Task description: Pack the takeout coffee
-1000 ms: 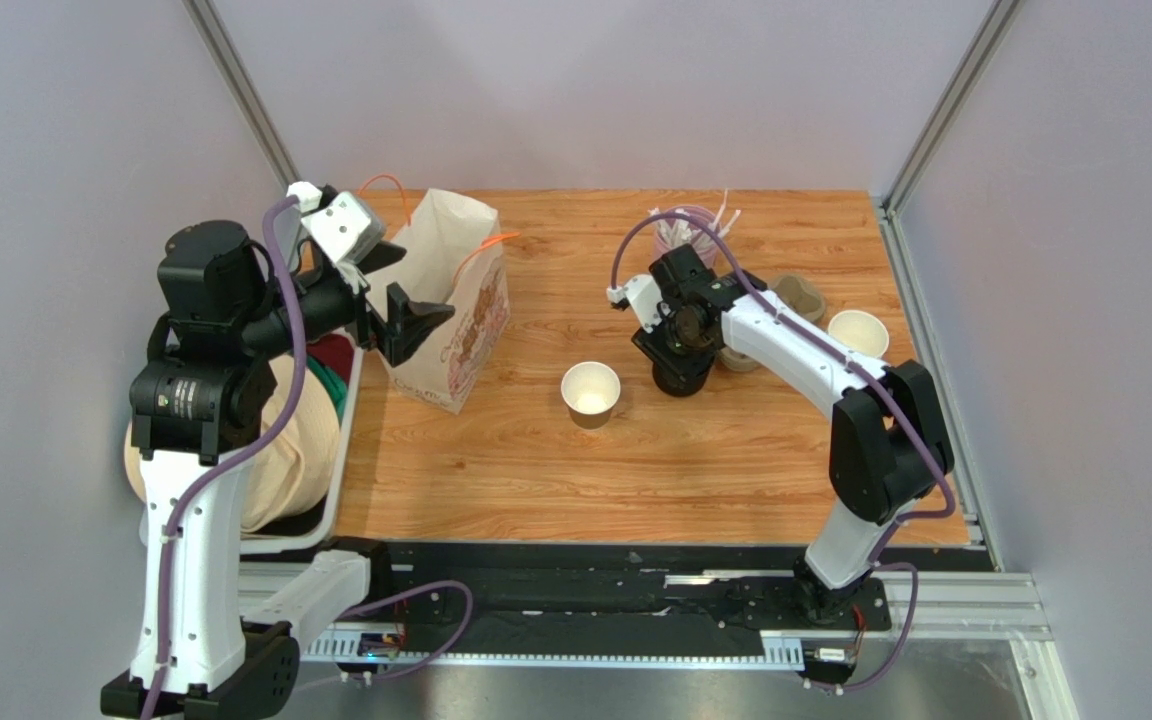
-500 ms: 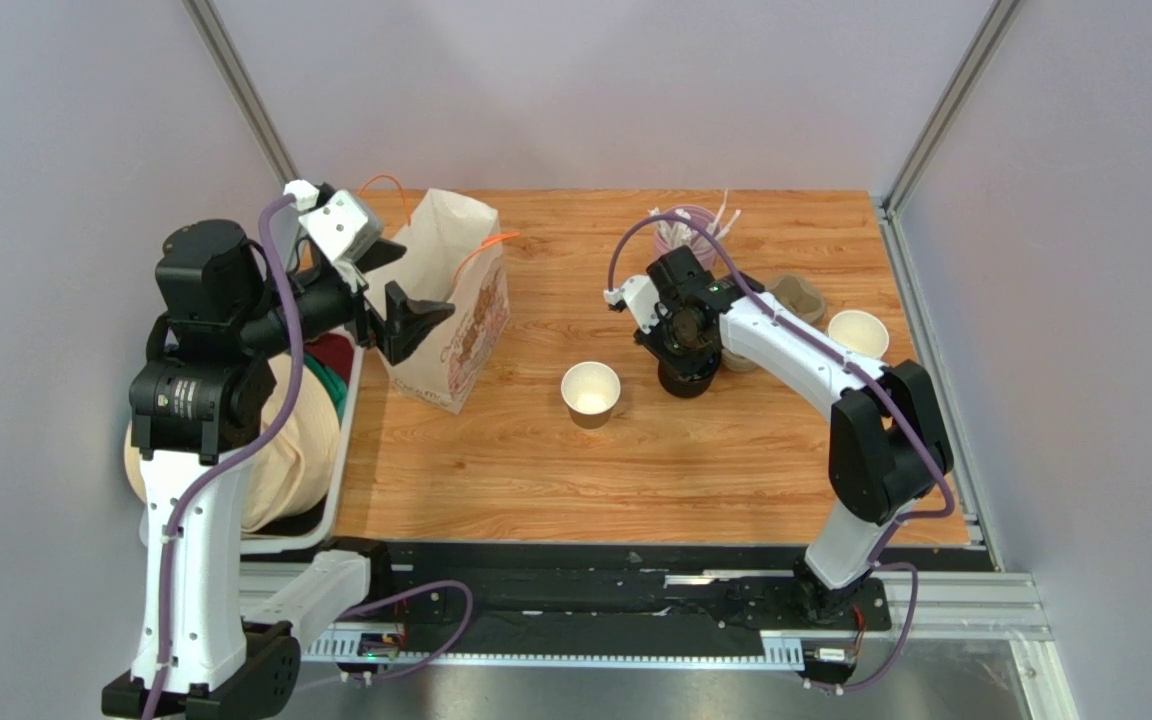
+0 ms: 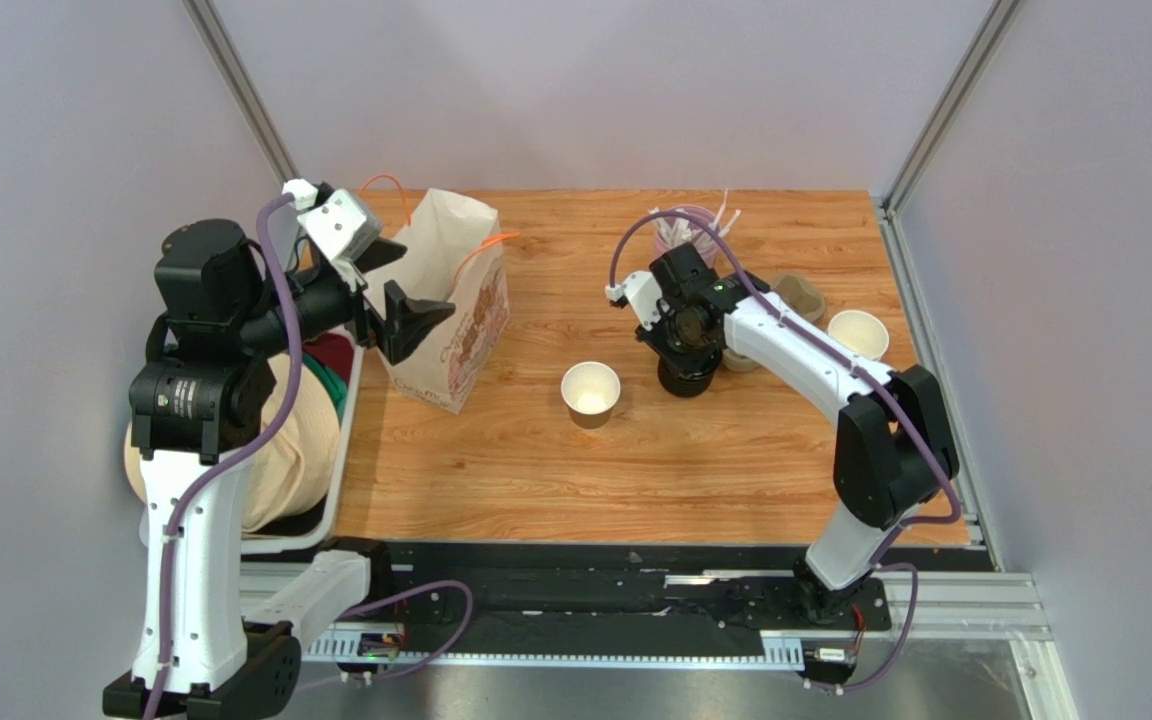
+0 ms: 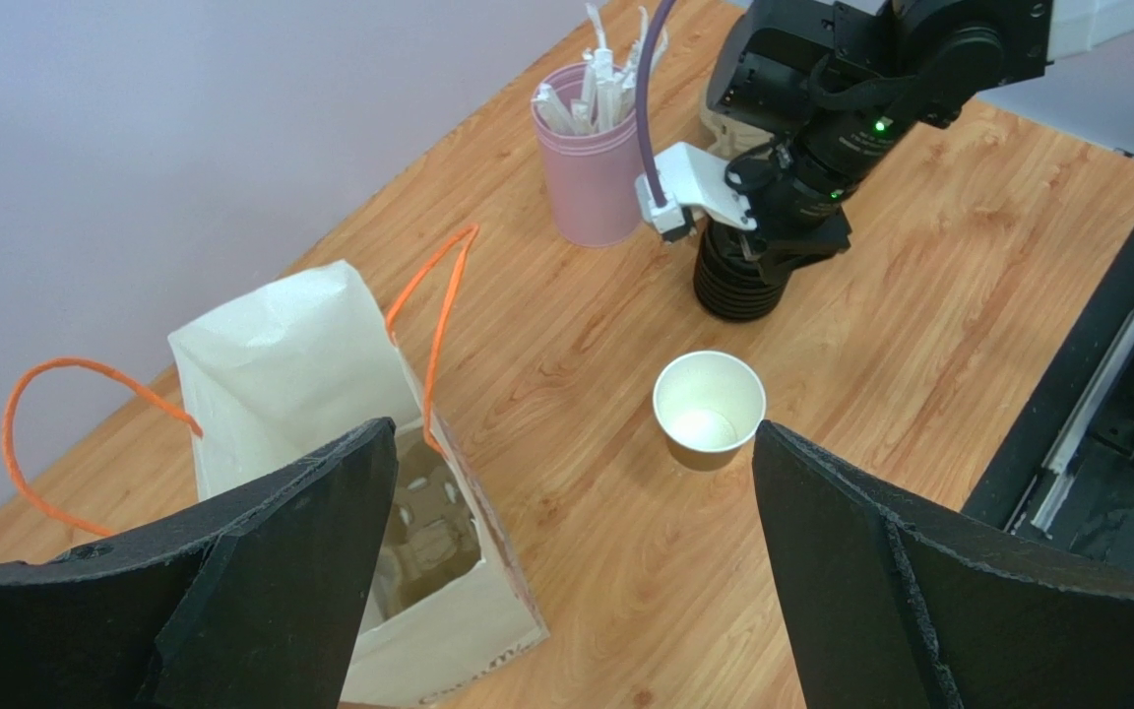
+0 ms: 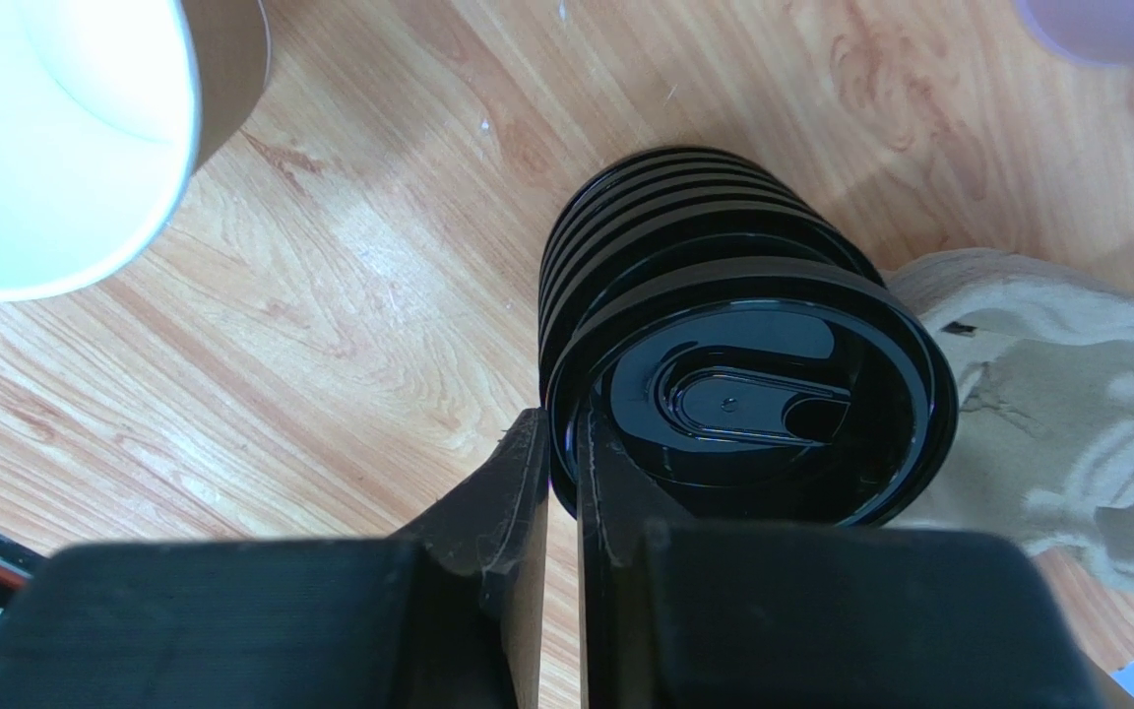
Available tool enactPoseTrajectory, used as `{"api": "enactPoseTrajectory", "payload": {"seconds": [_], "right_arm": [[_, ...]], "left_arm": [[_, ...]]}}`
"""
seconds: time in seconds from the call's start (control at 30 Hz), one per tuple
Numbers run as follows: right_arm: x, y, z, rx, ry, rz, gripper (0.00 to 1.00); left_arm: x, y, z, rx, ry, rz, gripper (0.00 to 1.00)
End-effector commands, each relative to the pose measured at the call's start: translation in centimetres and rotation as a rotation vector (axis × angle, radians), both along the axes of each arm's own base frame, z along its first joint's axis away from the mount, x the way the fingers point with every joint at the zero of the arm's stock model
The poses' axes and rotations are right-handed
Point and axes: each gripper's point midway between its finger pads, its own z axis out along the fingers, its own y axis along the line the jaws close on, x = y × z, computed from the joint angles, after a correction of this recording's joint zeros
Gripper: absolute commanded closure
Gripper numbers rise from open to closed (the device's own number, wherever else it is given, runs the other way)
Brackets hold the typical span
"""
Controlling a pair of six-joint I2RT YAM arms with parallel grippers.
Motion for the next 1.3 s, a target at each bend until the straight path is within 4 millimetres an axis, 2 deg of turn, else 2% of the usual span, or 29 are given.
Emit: {"api": "enactPoseTrajectory", "payload": {"seconds": [0.0,0.2,0.33,0.37,0.4,0.47,0.53,0.57,0.6,0.7,0.83,0.9,0.97,1.0,1.13,1.27], "right_arm": [[1.4,0.9,4.8,0.061,-0.135,0.016,0.89],[1.1,0.9,6.1,0.077,-0.139,0.025,0.89],[-0.2,1.5,8.7,0.135,-0.129,0.079,0.89],[-1.2,1.7,9.1,0.155,-0.098,0.103,0.89],[-1.3,2.1,10.6,0.184,-0.112,0.118,0.89],[-3.0,2.5,12.3,0.238,-0.074,0.168,0.89],[-4.0,3.4,15.1,0.313,-0.079,0.215,0.89],[-5.0,3.4,15.6,0.322,-0.057,0.239,0.89],[-5.2,3.6,16.9,0.346,-0.072,0.257,0.88],[-6.7,4.1,18.9,0.411,-0.065,0.313,0.88],[-8.6,5.1,20.3,0.497,-0.028,0.380,0.88],[-9.2,5.3,20.9,0.524,-0.025,0.408,0.88],[-10.3,5.6,21.6,0.563,-0.001,0.437,0.88],[-10.8,5.7,22.0,0.577,0.002,0.453,0.88],[-13.2,5.4,22.9,0.618,0.030,0.513,0.87],[-15.8,4.9,23.3,0.651,0.070,0.579,0.86]], "left_arm": [[0.1,-0.2,0.5,-0.019,-0.014,-0.016,0.01],[0.3,-0.3,0.5,-0.014,-0.019,-0.024,0.01],[0.7,-0.4,1.0,0.016,-0.057,-0.041,0.01],[0.7,-0.6,1.0,0.035,-0.070,-0.051,0.01],[0.8,-0.8,1.0,0.059,-0.087,-0.059,0.01],[1.3,-1.0,0.2,0.167,-0.131,-0.067,0.01],[2.2,-0.8,-1.0,0.291,-0.178,-0.070,0.01],[2.8,-0.6,-1.6,0.354,-0.192,-0.042,0.01],[2.9,-0.6,-2.4,0.400,-0.196,-0.050,0.01],[2.9,-0.2,-3.9,0.561,-0.268,-0.129,0.01],[2.0,-0.2,-2.1,0.696,-0.550,-0.213,0.01],[1.6,-0.9,-0.8,0.703,-0.680,-0.243,0.01],[0.6,-2.1,-0.8,0.739,-0.823,-0.329,0.01],[0.2,-2.6,0.4,0.731,-0.911,-0.334,0.01],[-1.4,-5.9,-0.7,0.708,-1.129,-0.516,0.01],[-2.6,-8.8,-2.4,0.658,-1.188,-0.660,0.01]]}}
